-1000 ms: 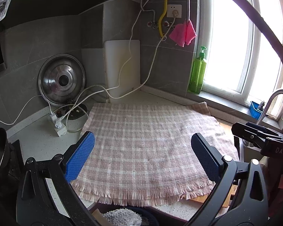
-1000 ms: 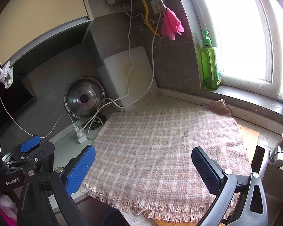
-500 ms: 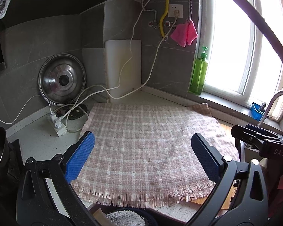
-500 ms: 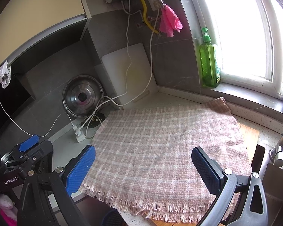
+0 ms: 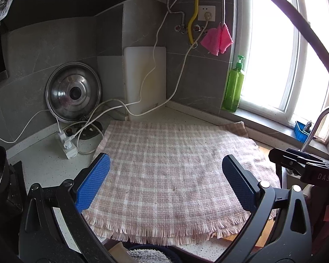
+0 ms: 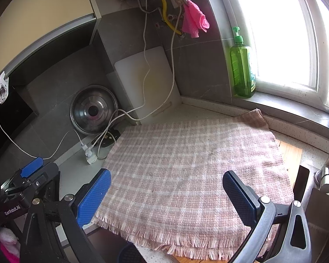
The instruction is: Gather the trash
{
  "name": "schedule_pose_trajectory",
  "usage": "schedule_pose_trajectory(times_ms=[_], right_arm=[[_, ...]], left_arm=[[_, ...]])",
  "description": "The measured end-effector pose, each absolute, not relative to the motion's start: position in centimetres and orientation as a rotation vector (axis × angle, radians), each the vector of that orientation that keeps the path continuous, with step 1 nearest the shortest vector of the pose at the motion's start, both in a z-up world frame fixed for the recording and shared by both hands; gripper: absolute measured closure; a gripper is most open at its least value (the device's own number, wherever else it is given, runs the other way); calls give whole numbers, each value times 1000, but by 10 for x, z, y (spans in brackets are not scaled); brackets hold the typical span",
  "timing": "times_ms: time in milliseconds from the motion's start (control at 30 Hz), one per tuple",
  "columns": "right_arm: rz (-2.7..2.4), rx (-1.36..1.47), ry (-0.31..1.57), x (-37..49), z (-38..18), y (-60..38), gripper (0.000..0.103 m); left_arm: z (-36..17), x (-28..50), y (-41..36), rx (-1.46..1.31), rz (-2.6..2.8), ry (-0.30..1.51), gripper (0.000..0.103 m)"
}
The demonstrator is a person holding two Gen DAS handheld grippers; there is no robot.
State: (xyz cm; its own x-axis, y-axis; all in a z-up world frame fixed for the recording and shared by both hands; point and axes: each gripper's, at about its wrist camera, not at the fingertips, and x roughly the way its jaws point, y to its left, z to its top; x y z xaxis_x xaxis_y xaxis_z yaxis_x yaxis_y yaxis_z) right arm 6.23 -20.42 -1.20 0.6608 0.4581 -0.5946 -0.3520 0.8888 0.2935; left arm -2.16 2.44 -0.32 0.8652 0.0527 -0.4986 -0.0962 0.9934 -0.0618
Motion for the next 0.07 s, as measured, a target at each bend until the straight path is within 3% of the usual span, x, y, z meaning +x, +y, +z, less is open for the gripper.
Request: schedule_pose_trajectory(times_ms=[67], right_arm=[[454,162,719,65,-13,-205,0]], left_arm=[[-3,-21,25,-85,92,517,0]])
